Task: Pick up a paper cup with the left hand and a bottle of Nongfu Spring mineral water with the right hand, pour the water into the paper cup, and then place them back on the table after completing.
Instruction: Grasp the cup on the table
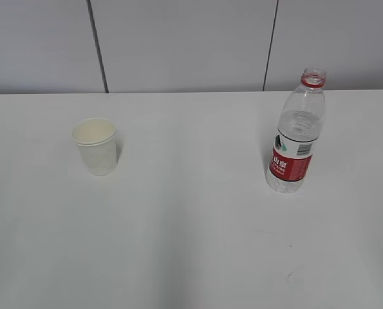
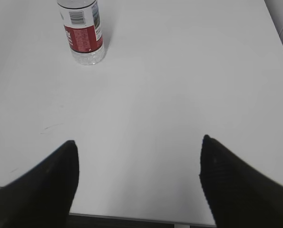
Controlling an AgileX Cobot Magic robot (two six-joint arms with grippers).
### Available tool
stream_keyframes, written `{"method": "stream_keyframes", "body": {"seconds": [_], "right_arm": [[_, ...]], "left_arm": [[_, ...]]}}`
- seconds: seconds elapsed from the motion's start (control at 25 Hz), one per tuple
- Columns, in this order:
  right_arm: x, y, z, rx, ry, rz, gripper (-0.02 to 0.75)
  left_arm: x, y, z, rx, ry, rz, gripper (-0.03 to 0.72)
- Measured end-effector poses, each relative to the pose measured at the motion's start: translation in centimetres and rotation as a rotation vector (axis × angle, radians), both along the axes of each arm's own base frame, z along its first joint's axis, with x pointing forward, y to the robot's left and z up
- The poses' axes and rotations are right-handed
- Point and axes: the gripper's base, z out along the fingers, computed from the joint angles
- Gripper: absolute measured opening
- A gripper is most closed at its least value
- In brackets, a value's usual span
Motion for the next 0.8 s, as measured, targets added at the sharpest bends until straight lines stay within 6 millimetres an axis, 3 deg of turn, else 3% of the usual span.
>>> {"method": "stream_keyframes", "body": {"seconds": [0.2, 0.44, 0.6, 0.8], "right_arm": [[0.0, 0.0, 0.1, -0.003, -0.006, -0.002, 0.586], [0.3, 0.0, 2.6, 0.013, -0.155, 0.0, 0.585], [2.8, 0.2, 4.0, 0.026, -0.176, -0.013, 0.586], [7.2, 0.6, 5.1, 0.043, -0.207, -0.021, 0.586]], "left_arm": [[0.0, 0.0, 0.0, 0.0, 0.0, 0.0, 0.437], [0.1, 0.1, 1.5, -0.005, -0.13, 0.014, 0.437], [1.3, 0.3, 3.6, 0.005, -0.321, 0.04, 0.437], [5.5, -0.1, 4.9, 0.046, -0.33, 0.047, 0.437]]}}
